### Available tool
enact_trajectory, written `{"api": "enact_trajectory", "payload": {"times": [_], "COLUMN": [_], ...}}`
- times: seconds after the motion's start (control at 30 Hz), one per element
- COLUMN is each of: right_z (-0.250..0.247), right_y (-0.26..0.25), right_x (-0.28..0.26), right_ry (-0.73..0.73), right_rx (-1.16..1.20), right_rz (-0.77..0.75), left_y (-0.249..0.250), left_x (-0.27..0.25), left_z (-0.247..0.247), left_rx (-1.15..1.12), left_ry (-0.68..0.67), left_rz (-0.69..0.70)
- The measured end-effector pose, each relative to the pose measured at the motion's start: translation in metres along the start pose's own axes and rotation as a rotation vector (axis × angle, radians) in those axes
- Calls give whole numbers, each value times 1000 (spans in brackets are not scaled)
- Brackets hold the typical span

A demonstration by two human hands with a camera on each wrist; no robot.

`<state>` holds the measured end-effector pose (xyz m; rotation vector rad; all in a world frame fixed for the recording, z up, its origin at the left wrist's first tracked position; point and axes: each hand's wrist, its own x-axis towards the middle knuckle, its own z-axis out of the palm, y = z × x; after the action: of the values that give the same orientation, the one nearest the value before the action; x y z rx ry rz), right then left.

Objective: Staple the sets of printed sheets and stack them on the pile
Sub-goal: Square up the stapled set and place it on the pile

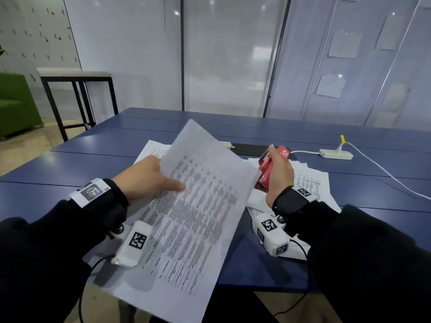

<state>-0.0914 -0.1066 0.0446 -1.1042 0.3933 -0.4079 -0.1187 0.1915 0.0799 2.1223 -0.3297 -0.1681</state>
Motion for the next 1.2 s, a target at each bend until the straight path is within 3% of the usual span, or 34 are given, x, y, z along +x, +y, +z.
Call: {"api": "enact_trajectory", "payload": {"times": [0.1,0.17,0.23,0.3,0.37,0.5,0.57,0.7,0.77,0.97,1.2], "right_z": [-11,-25,-40,-52,-57,-55,-47,-5,19,47,58], "right_y": [-15,-18,-11,0,9,19,15,-15,-33,-8,-9], "right_x": [10,15,17,18,19,20,17,-4,-18,-33,-40], "right_ry": [-39,-200,-407,-517,-583,-615,-626,-758,-767,-474,-439], "right_rx": [-166,-541,-1077,-1509,-1721,-1892,-1759,-604,-333,-257,-261], "right_rz": [17,11,-76,-186,-249,-327,-341,-294,-259,-301,-402], "left_y": [6,7,6,0,-4,-7,-5,5,9,-2,-1], "left_x": [-2,0,1,4,7,15,19,21,21,11,5], "left_z": [-11,-18,-16,-7,0,6,5,1,-1,10,-1], "left_rx": [-169,-341,-470,-518,-538,-521,-511,-491,-483,-467,-510], "left_ry": [247,362,401,403,394,393,396,393,383,413,447], "left_rz": [113,193,248,272,273,276,284,318,329,300,351]}}
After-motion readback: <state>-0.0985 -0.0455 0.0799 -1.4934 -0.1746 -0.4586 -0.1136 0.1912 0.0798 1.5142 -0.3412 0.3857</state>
